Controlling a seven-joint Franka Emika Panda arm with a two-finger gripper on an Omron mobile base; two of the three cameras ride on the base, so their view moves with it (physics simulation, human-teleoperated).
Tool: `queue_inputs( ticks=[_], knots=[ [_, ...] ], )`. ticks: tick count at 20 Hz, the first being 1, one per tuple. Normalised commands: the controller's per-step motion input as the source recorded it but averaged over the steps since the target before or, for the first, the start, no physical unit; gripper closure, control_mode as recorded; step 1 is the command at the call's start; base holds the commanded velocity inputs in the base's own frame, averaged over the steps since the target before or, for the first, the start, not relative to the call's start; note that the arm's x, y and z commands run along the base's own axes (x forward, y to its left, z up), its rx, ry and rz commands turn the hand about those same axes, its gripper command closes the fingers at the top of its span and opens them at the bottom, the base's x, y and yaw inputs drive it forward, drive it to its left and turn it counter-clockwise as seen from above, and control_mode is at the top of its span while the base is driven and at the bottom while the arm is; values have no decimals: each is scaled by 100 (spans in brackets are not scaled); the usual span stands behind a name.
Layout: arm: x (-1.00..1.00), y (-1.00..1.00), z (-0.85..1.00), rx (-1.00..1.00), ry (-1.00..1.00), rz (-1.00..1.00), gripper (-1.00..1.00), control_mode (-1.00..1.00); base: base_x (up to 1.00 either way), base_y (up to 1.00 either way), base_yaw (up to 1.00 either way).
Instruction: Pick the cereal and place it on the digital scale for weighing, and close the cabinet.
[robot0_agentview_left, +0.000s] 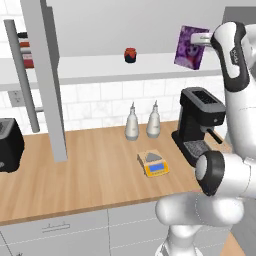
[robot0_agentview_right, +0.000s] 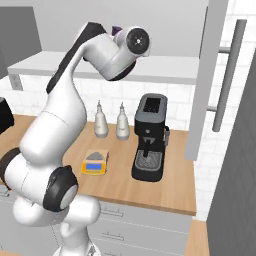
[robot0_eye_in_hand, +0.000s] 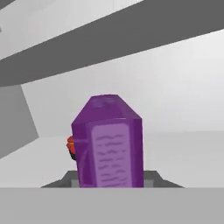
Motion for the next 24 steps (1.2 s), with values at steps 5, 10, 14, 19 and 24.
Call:
queue_inputs(
  ticks=[5,10,14,19,24],
  knots=[
    [-85,100,-57,9,0,-1,100,-100,0,0,0],
    [-51,66,-81,0,-12,25,100,-100,0,0,0],
    [-16,34,-86,0,-18,32,100,-100,0,0,0],
    [3,21,-98,-6,-4,25,100,-100,0,0,0],
    [16,7,-86,-13,-1,14,100,-100,0,0,0]
  ],
)
